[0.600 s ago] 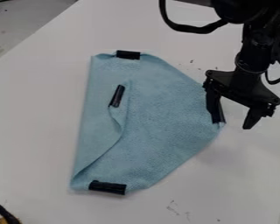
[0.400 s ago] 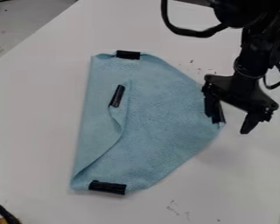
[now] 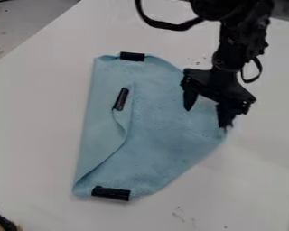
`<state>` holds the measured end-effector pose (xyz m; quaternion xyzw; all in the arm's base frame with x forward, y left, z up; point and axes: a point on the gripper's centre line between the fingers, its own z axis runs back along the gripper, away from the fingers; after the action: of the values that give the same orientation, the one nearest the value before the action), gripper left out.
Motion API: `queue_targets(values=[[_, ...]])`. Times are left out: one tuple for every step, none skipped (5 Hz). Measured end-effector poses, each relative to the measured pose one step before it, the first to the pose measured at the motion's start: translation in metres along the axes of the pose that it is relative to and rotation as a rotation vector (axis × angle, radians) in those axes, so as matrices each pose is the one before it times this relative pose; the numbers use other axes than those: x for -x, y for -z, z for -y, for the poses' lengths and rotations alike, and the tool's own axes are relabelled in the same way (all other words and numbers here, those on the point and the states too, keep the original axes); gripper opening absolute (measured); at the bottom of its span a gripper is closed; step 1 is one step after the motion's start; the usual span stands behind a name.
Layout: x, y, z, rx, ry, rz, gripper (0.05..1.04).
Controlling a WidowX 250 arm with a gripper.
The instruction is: Unfold the cloth
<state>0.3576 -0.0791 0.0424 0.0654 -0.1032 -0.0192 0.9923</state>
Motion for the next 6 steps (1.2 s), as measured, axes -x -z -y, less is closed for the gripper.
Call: queue_targets(values=[[0.00016, 0.00189, -0.04062, -0.0317, -0.0362, 0.0109, 1.001], [-0.00016, 0.01276, -0.04084, -0.0337, -0.0590, 0.0153, 1.001], [-0.00388, 0.01220, -0.02419, -0.0109, -0.0246, 0.0110, 1.001], [0.00313, 0.01336, -0.01742, -0.0039, -0.0118, -0.0282, 1.001], [0.00348, 0.01082, -0.00990, 0.0092, -0.0188, -0.0214, 1.001], [0.00121, 0.00193, -0.00391, 0.0091, -0.0052, -0.0038, 1.001]])
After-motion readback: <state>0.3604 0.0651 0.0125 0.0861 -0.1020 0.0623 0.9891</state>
